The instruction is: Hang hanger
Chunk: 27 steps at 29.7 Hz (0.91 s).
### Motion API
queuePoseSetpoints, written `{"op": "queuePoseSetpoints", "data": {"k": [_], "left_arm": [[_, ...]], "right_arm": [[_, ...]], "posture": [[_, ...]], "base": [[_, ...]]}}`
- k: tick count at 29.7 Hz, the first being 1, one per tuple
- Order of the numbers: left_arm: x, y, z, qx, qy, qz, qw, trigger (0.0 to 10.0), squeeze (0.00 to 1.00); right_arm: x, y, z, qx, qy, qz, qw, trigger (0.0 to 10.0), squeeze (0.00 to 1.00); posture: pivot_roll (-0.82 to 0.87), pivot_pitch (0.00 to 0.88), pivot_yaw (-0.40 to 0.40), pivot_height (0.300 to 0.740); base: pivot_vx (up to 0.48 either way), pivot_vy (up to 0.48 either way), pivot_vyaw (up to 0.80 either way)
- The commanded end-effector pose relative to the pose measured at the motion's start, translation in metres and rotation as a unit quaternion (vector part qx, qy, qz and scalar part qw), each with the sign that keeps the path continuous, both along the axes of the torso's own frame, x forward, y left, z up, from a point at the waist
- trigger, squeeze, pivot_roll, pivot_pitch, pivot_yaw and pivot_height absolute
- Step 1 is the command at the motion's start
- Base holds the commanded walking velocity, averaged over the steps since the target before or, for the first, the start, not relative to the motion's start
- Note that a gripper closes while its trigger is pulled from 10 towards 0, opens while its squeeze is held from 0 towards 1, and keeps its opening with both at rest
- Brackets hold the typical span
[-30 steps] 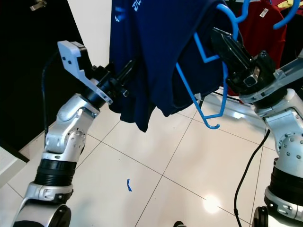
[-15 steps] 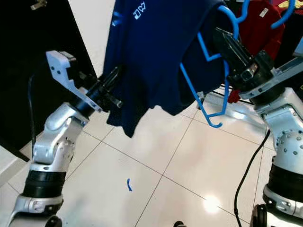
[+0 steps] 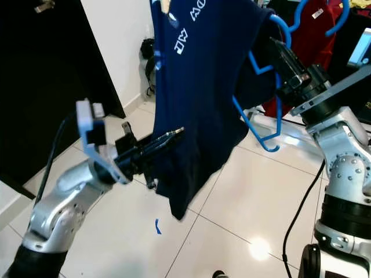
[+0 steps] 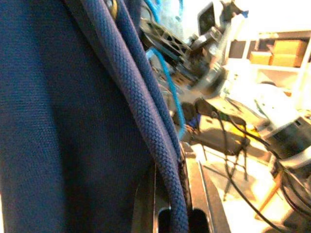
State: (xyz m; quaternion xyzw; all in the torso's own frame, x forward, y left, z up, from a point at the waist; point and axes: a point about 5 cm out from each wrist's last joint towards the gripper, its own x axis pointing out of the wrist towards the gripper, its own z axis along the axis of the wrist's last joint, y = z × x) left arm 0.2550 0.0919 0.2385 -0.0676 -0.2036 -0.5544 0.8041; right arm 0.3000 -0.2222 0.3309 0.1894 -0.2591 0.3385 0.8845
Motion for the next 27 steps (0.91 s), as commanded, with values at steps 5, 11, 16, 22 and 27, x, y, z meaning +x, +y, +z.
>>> {"op": "queuePoseSetpoints", "data": {"k": [5, 11, 16, 22, 27], "left_arm": [[0.009, -0.001, -0.011, 0.034, 0.018, 0.02, 0.999, 0.8, 0.0], [0.035, 0.023, 0.009, 0.021, -0.016, 0.139, 0.99, 0.5, 0.0], [0.047, 0.043, 0.021, 0.007, -0.03, 0.204, 0.978, 0.4, 0.0], [0.056, 0.059, 0.034, -0.015, -0.042, 0.249, 0.967, 0.3, 0.0], [0.056, 0.06, 0.045, -0.04, -0.053, 0.245, 0.967, 0.4, 0.0]], "right_arm": [[0.001, 0.007, 0.006, -0.025, -0.014, -0.012, 1.0, 10.0, 0.0], [-0.005, 0.016, -0.042, -0.189, 0.08, 0.025, 0.978, 10.0, 0.0], [-0.014, 0.006, -0.055, -0.221, 0.118, 0.017, 0.968, 10.0, 0.0], [-0.019, -0.003, -0.074, -0.241, 0.177, -0.002, 0.954, 10.0, 0.0], [-0.011, -0.011, -0.099, -0.242, 0.256, -0.047, 0.935, 10.0, 0.0]], "posture": [[0.01, 0.158, 0.042, 0.74], [0.0, 0.156, 0.042, 0.74], [0.0, 0.157, 0.042, 0.74], [0.0, 0.163, 0.045, 0.74], [0.0, 0.167, 0.046, 0.74]], "base": [[0.0, 0.0, 0.0], [0.0, 0.0, 0.0], [0.0, 0.0, 0.0], [0.0, 0.0, 0.0], [0.0, 0.0, 0.0]]}}
